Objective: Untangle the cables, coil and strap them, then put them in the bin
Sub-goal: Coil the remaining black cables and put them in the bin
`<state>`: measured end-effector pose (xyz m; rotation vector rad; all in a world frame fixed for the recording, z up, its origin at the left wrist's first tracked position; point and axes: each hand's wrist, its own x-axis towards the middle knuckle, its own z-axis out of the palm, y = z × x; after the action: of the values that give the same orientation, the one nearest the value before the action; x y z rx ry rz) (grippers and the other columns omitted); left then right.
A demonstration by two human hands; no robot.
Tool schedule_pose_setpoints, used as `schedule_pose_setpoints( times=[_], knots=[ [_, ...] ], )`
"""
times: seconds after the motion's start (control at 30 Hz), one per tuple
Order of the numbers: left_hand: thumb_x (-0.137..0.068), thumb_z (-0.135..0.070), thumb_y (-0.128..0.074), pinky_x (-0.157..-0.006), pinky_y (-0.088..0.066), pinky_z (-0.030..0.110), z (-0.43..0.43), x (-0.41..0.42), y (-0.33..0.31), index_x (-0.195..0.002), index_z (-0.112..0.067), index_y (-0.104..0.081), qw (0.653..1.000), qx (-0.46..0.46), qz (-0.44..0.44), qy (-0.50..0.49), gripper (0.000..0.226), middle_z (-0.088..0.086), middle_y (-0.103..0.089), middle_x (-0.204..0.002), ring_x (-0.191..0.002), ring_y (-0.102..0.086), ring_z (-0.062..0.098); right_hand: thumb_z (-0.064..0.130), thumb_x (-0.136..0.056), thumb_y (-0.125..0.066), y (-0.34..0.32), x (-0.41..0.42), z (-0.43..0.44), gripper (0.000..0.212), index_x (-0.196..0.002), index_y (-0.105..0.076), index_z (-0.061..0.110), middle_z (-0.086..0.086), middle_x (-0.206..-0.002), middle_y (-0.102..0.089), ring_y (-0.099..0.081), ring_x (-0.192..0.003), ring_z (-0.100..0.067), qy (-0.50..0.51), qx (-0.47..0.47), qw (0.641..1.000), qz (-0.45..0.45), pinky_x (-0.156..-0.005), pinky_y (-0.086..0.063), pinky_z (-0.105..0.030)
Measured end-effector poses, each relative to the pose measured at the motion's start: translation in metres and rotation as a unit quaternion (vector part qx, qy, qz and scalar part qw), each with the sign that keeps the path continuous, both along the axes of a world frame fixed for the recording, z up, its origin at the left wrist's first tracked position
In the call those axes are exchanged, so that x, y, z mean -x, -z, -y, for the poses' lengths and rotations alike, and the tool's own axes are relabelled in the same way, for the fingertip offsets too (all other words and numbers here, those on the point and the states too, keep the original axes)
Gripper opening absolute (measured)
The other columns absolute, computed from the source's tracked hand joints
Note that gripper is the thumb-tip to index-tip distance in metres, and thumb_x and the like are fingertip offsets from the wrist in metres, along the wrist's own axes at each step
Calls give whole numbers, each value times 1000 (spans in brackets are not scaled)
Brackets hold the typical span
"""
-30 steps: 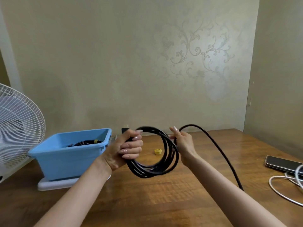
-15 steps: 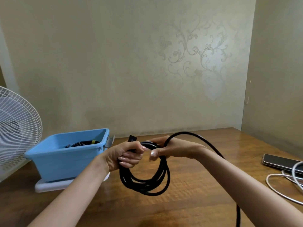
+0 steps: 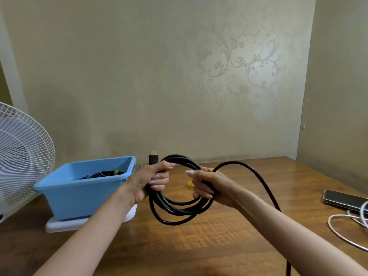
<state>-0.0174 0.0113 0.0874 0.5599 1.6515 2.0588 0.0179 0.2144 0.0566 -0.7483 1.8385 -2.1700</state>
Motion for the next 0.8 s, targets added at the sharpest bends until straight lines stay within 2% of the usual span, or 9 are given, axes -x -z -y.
schedule_pose_setpoints(
  times=[0.13,0.2,0.27,0.4,0.47,0.53,0.63,0.7,0.8],
  knots=[
    [-84,-16,-68,-41,-34,17,-13,-3,8,-54,-15,-56,983,58,-100,-140,33,-4,-35,-45,-38,-33,6,6,-91,-55,4,4,4,31,-65,-42,15,3,-38,-23,-21,-28,-8,110,68,988,84,-39,-34,-21],
    [-80,-24,-73,-53,-45,23,-13,-3,11,-62,-11,-60,966,106,-160,-173,26,0,-48,-50,-45,-45,10,0,-90,-53,3,4,4,30,-66,-41,14,2,-39,-23,-20,-28,-8,139,73,984,84,-36,-30,-21],
    [-78,-32,-73,-66,-52,29,-11,-1,13,-73,-6,-63,962,119,-168,-182,28,3,-60,-61,-58,-58,14,-3,-89,-52,0,3,4,29,-66,-41,13,2,-40,-24,-20,-28,-9,160,69,982,70,-35,-29,-19],
    [-66,-46,-75,-88,-54,42,-12,-4,15,-97,-10,-66,979,78,-113,-152,48,8,-71,-90,-86,-68,19,-5,-89,-49,-10,2,2,32,-66,-38,13,2,-40,-24,-21,-28,-9,197,93,975,43,-34,-28,-18],
    [-52,-67,-77,-86,-55,45,-11,-7,17,-108,-13,-62,983,72,-98,-137,79,7,-72,-98,-92,-69,21,-5,-90,-49,-13,3,-1,31,-68,-38,14,2,-40,-25,-22,-29,-9,211,87,973,27,-35,-28,-18],
    [-60,-81,-56,-87,-54,45,-11,-7,20,-116,-16,-57,984,82,-109,-113,85,7,-72,-106,-98,-69,22,-4,-90,-49,-14,4,-2,29,-69,-39,13,2,-41,-26,-22,-29,-10,225,58,973,18,-36,-28,-20],
    [-93,-59,-24,-93,-50,46,-13,-10,21,-121,-16,-57,985,50,-114,-122,61,8,-71,-110,-105,-66,25,-3,-90,-50,-12,3,-4,28,-70,-40,12,2,-42,-26,-22,-29,-11,218,35,975,28,-36,-29,-20],
    [-100,-46,-25,-93,-51,43,-15,-9,21,-116,-7,-63,973,51,-150,-167,56,7,-72,-107,-105,-65,24,-4,-90,-50,-10,1,-3,28,-69,-41,12,1,-42,-27,-23,-29,-10,198,18,979,39,-34,-30,-20],
    [-102,-39,-26,-85,-53,29,-18,-7,22,-112,0,-65,951,71,-205,-219,56,8,-72,-104,-98,-68,14,-4,-91,-48,-8,-1,0,20,-74,-45,7,2,-41,-27,-24,-28,-9,169,-8,984,55,-34,-31,-19]
  ],
)
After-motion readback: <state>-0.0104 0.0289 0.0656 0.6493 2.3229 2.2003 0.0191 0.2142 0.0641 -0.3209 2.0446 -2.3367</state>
